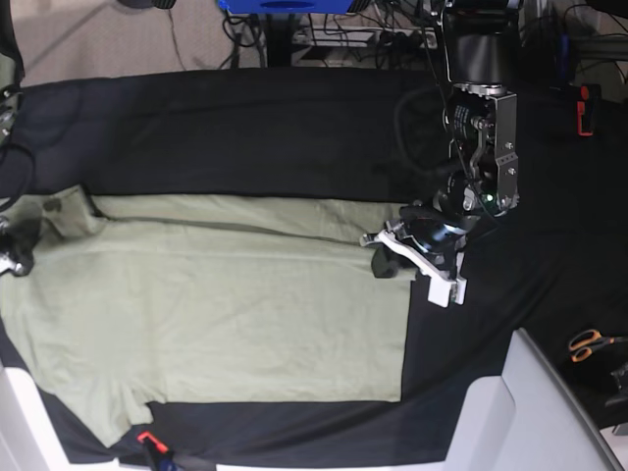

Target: Fold the T-shirt properly

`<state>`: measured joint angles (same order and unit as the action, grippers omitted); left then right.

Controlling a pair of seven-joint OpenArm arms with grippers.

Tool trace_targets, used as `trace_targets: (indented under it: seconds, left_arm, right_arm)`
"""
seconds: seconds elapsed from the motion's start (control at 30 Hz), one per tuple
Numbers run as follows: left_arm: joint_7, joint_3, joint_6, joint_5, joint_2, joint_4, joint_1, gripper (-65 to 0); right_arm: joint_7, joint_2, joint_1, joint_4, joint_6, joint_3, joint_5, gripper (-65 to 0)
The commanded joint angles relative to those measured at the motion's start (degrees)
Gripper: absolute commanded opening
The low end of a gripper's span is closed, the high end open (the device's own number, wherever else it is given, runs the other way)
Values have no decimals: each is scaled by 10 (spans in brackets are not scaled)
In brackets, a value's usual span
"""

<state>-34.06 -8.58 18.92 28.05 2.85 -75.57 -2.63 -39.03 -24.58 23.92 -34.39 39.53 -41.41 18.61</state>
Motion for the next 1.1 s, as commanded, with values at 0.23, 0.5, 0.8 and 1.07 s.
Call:
trace_targets:
  seconds: [0.23,0.5,0.8,1.07]
  left_arm:
    - [60,-7,3,7,2,34,-33,-650]
    - [62,-59,6,14,-1,40,-54,-82]
    - [57,-94,8,120,40,-175,61,-3]
    - [57,-100,93,247,99,-141,164,-12]
  right_arm:
    - [65,-13,16,-7,5,-6,11,-450]
    - [98,-14,14,-13,5,-59,39,-134]
    - [-8,16,-109,-228,5,-150,131,-135]
    - [-69,95,-172,-273,5,-244,153,-135]
